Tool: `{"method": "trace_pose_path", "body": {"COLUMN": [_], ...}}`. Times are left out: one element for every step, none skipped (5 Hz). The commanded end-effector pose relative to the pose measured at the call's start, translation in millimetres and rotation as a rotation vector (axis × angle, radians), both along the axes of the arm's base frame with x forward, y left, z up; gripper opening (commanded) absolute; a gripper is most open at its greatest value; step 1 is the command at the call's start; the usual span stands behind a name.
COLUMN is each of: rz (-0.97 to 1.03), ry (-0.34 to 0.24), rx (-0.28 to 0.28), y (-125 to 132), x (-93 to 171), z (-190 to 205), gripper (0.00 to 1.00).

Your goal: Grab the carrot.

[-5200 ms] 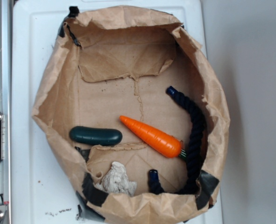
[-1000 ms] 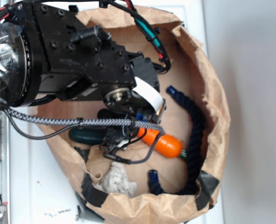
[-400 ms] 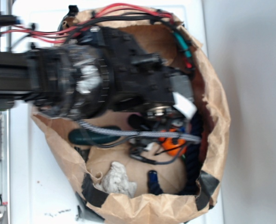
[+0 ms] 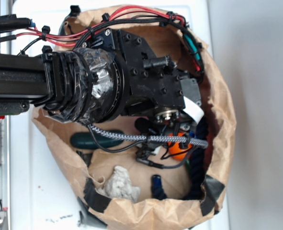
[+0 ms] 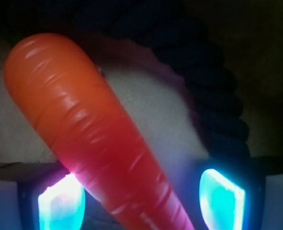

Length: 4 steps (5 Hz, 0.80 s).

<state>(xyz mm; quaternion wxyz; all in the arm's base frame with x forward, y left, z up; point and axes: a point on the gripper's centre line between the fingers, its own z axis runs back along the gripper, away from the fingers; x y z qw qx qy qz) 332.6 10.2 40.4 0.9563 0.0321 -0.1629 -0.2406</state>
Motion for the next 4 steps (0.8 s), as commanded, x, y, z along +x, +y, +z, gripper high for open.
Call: {"method": "trace_pose_path", "body": {"rz": [-0.08, -0.063, -0.058, -0.063], "ry": [-0.048, -0.016, -0.036, -0.049], "rx": [0.055, 0.059, 0.061, 0.034], "y": [-14.1, -15.5, -16.1, -14.2], "x": [-11.8, -13.9, -16.0, -25.4], "z": [6.6, 1.4, 3.0, 7.4], "gripper": [1.0, 0.0, 0.0, 0.0]}}
